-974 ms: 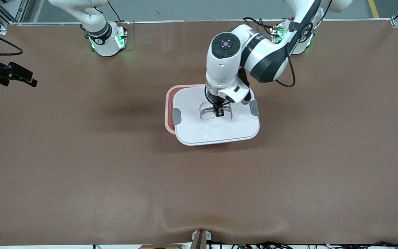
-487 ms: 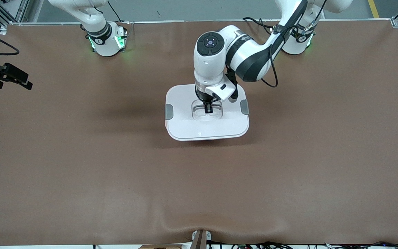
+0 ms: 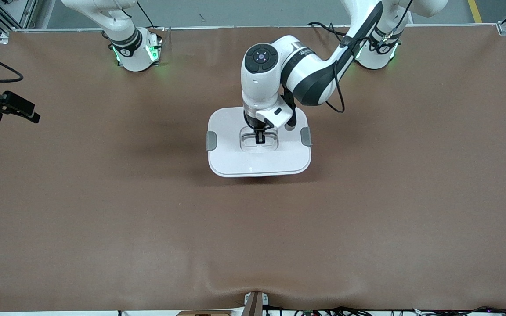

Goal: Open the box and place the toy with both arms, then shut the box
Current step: 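Lower the lid onto the box and press it down with the left gripper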

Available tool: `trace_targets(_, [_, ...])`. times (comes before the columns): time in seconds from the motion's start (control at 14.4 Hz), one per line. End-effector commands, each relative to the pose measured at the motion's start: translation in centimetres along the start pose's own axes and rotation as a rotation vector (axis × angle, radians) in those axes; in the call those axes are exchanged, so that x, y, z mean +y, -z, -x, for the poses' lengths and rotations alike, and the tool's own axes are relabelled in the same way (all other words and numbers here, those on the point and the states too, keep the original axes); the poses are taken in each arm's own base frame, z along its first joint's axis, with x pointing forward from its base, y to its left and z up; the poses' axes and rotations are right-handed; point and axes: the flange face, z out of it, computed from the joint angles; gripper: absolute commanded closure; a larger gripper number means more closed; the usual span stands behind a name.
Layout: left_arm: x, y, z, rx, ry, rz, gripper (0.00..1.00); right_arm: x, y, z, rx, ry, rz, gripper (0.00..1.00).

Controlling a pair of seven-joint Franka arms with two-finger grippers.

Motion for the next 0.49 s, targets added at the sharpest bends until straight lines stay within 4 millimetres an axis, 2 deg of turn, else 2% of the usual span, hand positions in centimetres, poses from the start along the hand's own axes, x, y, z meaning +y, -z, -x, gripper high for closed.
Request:
trace_targets(0.0, [-0.49,0.36,1.01,0.001,0.005,0.026,1.0,0.45,0.63,0.11,-0.009,-0.019,0.009,0.0])
trace_targets(0.42, [-0.93,-0.46,1.08,0.02,0.012,0.027,1.0,0.86,0.52,0.3,-0.02,-0.027,0.007,0.0])
